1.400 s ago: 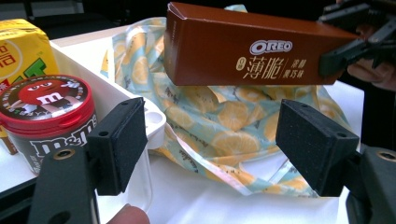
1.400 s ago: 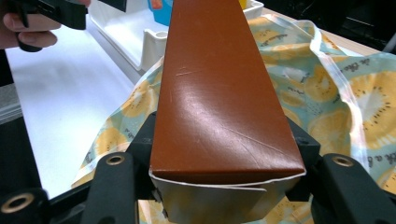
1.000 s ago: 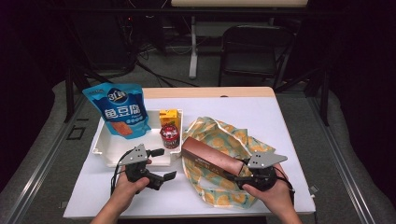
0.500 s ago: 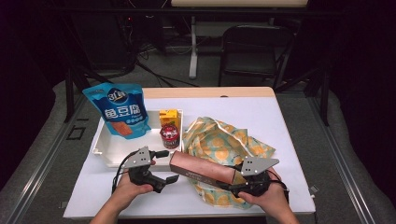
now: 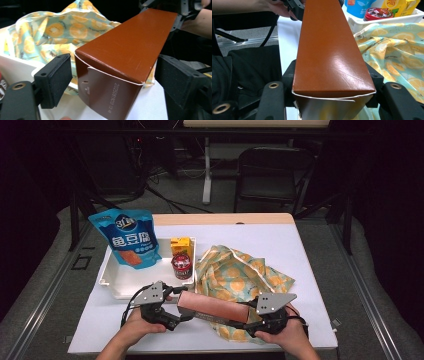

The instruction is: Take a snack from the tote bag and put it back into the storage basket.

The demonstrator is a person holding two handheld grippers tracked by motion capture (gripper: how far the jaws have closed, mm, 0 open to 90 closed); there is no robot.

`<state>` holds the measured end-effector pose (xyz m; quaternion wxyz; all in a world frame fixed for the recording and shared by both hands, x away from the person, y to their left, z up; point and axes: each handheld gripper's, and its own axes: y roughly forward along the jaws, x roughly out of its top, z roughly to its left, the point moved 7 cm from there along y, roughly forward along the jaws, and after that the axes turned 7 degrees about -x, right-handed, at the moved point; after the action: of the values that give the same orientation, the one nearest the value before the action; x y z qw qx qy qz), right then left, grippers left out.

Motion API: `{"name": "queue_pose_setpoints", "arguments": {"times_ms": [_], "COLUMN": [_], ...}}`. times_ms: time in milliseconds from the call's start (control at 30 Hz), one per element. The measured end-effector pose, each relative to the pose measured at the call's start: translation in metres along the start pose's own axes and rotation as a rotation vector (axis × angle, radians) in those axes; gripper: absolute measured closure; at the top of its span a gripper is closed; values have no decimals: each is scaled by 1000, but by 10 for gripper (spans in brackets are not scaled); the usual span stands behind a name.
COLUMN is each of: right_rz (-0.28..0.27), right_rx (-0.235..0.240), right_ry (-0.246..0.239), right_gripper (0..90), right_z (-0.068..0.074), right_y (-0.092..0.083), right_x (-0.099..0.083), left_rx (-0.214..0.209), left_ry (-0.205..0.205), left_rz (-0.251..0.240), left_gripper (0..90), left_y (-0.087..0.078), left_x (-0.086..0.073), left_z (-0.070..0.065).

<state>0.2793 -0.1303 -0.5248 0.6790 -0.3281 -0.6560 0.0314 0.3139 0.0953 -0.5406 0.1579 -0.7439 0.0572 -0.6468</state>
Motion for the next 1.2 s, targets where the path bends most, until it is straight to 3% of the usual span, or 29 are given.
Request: {"name": "queue_pose_setpoints", "arguments": {"times_ms": [100, 367, 467, 500, 600, 733, 867, 900, 1000, 1200], "right_rz": [-11, -21, -28, -31, -39, -27, -39, -45, -63, -83], "right_rx": [21, 47, 65, 68, 43, 26, 1, -12, -35, -75], "right_ry": [-5, -6, -8, -1, 30, 58, 71, 75, 109, 145], "right_gripper": [447, 446, 438, 430, 348, 291, 256, 242, 152, 142], "right_z": [2, 0, -2, -3, -9, -15, -16, -16, -21, -30], "right_y": [0, -2, -3, -4, -4, -3, -4, -4, -8, -14], "right_x": [1, 0, -3, -4, -9, -15, -14, -14, -13, -16], "left_rx": [-37, -45, -79, -116, -151, -128, -140, -115, -106, -52], "left_ry": [10, 53, 55, 57, 82, 121, 107, 104, 91, 74], "left_rz": [10, 22, 41, 34, 49, 72, 57, 61, 43, 43], "left_gripper": [153, 268, 327, 353, 440, 476, 481, 481, 481, 481], "left_y": [3, 3, 2, 2, 4, 7, 3, 1, -6, -21], "left_x": [-1, -3, -6, -6, -6, -3, -3, -3, -3, -6], "left_z": [-4, -9, -10, -12, -19, -25, -25, -23, -21, -16]}}
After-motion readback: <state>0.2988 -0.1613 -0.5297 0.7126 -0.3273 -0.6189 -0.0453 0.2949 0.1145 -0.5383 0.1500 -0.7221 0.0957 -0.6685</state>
